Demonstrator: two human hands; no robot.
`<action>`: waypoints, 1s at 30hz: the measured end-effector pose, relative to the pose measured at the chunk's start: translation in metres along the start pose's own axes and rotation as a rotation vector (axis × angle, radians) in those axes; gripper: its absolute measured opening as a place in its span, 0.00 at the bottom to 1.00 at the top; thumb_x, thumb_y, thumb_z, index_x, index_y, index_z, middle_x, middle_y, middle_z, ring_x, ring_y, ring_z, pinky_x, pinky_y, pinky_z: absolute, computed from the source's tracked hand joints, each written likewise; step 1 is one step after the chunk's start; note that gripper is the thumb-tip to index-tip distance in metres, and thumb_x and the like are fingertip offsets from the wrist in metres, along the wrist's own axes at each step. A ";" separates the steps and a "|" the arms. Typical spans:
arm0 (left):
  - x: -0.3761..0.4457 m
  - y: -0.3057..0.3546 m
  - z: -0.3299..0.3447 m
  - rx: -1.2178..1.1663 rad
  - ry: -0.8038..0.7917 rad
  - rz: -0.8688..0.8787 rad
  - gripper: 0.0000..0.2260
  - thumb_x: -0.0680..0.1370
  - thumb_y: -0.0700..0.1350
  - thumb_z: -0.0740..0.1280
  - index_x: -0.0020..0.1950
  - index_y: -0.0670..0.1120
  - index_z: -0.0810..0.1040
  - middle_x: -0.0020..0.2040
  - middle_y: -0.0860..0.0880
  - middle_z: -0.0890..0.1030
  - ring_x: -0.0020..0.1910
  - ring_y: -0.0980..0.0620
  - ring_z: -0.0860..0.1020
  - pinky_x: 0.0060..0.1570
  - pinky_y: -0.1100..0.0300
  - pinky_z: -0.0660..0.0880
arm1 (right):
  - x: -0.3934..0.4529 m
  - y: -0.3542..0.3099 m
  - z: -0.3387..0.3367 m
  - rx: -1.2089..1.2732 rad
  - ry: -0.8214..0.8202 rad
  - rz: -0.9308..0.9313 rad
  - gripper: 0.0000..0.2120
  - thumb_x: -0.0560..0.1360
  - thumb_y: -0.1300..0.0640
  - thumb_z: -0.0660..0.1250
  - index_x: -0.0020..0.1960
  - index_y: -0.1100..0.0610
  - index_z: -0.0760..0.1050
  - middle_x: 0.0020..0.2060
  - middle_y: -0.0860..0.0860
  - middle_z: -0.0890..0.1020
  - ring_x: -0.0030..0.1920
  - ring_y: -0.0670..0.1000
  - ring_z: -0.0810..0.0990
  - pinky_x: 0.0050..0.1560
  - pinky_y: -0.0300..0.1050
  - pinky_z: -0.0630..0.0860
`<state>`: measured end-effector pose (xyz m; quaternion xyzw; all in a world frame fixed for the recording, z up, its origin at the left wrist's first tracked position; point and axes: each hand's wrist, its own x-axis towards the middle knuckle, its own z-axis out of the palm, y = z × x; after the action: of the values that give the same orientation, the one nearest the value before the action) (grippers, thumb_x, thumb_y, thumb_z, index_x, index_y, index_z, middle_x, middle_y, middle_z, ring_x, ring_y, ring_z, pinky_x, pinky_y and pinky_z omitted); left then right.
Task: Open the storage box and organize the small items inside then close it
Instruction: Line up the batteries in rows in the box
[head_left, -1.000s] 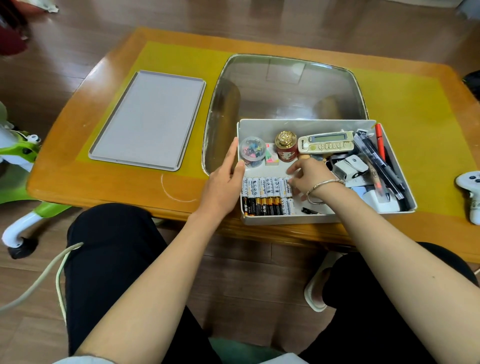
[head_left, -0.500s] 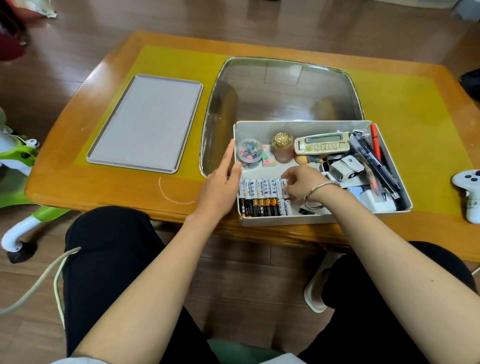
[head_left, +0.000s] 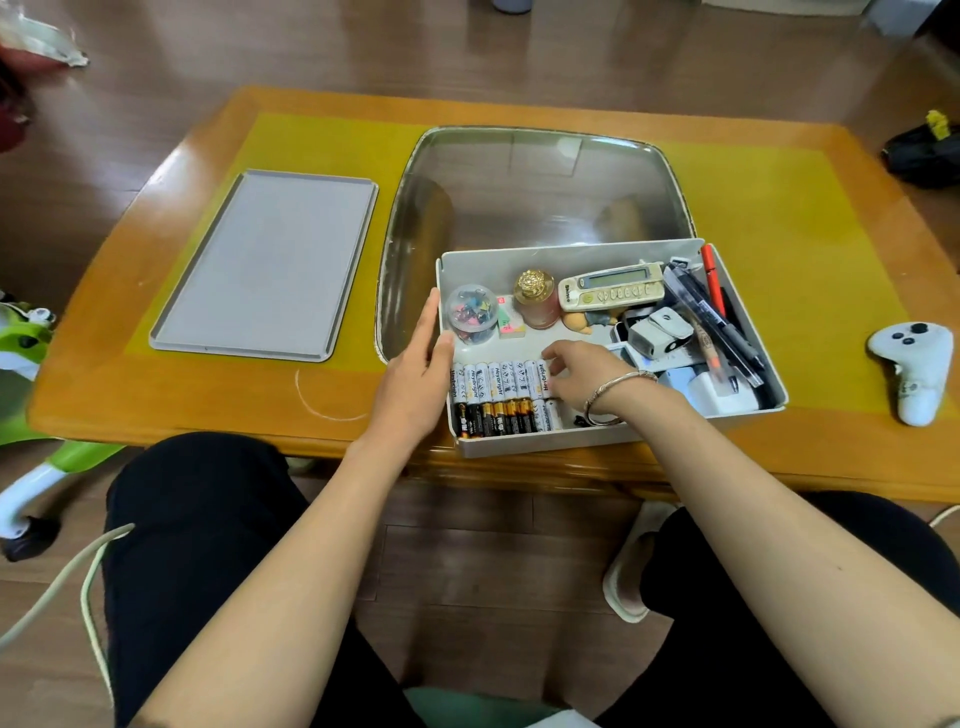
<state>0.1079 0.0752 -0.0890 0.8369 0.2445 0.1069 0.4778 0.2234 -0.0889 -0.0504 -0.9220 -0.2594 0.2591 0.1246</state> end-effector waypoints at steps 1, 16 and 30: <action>0.000 0.000 0.000 0.007 -0.001 -0.003 0.22 0.83 0.58 0.50 0.75 0.68 0.50 0.62 0.46 0.78 0.38 0.68 0.68 0.40 0.62 0.72 | 0.000 0.001 -0.001 0.010 -0.006 -0.002 0.20 0.76 0.63 0.60 0.68 0.58 0.67 0.60 0.54 0.78 0.61 0.54 0.74 0.59 0.43 0.69; -0.003 0.009 -0.003 -0.025 -0.020 -0.022 0.21 0.83 0.58 0.51 0.75 0.69 0.50 0.58 0.61 0.72 0.46 0.69 0.71 0.40 0.66 0.71 | -0.017 0.017 -0.015 -0.529 -0.049 0.036 0.10 0.71 0.62 0.66 0.52 0.57 0.75 0.51 0.54 0.80 0.45 0.56 0.77 0.41 0.46 0.74; -0.004 0.012 -0.003 -0.008 -0.015 -0.041 0.21 0.83 0.57 0.50 0.75 0.68 0.50 0.54 0.60 0.72 0.42 0.70 0.70 0.37 0.68 0.69 | 0.008 0.007 0.004 -0.625 -0.188 -0.020 0.14 0.69 0.64 0.70 0.54 0.61 0.76 0.48 0.57 0.81 0.37 0.55 0.75 0.39 0.44 0.74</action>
<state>0.1071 0.0702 -0.0769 0.8308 0.2574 0.0918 0.4849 0.2293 -0.0900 -0.0595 -0.8852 -0.3456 0.2496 -0.1864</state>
